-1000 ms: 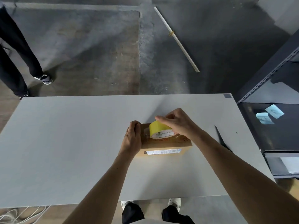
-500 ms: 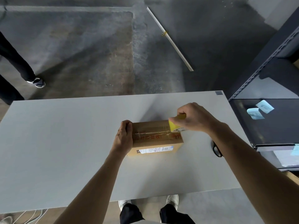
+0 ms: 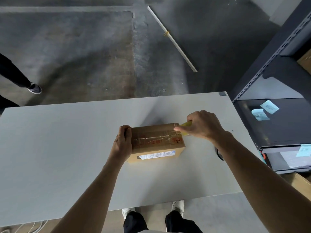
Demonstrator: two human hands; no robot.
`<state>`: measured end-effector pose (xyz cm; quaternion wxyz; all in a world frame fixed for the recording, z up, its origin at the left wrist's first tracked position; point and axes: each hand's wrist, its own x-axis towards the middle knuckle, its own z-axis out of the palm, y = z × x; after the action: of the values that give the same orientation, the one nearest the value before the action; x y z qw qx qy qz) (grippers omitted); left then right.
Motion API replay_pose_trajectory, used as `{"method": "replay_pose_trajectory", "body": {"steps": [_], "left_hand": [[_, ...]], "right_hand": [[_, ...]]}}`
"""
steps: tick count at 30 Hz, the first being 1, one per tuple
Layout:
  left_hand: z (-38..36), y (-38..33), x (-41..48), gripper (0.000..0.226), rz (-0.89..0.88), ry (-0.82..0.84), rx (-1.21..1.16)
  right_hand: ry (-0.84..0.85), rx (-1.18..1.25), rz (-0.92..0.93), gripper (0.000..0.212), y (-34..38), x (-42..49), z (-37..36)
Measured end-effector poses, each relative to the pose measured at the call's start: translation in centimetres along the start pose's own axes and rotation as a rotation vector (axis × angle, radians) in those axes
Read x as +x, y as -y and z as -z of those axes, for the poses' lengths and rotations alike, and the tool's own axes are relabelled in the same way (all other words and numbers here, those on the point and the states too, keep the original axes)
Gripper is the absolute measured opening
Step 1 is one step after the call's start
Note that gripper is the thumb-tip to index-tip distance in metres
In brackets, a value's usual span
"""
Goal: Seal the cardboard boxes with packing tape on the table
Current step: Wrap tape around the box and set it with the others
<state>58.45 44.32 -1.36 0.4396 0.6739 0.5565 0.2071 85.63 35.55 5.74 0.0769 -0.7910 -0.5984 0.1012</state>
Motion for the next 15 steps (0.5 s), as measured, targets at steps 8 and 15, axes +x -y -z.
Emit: {"method": "replay_pose_trajectory", "body": {"steps": [8, 15], "left_hand": [[0.0, -0.1, -0.1, 0.025, 0.007, 0.002, 0.004], [0.1, -0.3, -0.2, 0.026, 0.019, 0.004, 0.013]], "right_hand": [[0.025, 0.005, -0.019, 0.064, -1.0, -0.2, -1.2], [0.029, 0.039, -0.048, 0.066, -1.7, 0.0, -2.9]]}}
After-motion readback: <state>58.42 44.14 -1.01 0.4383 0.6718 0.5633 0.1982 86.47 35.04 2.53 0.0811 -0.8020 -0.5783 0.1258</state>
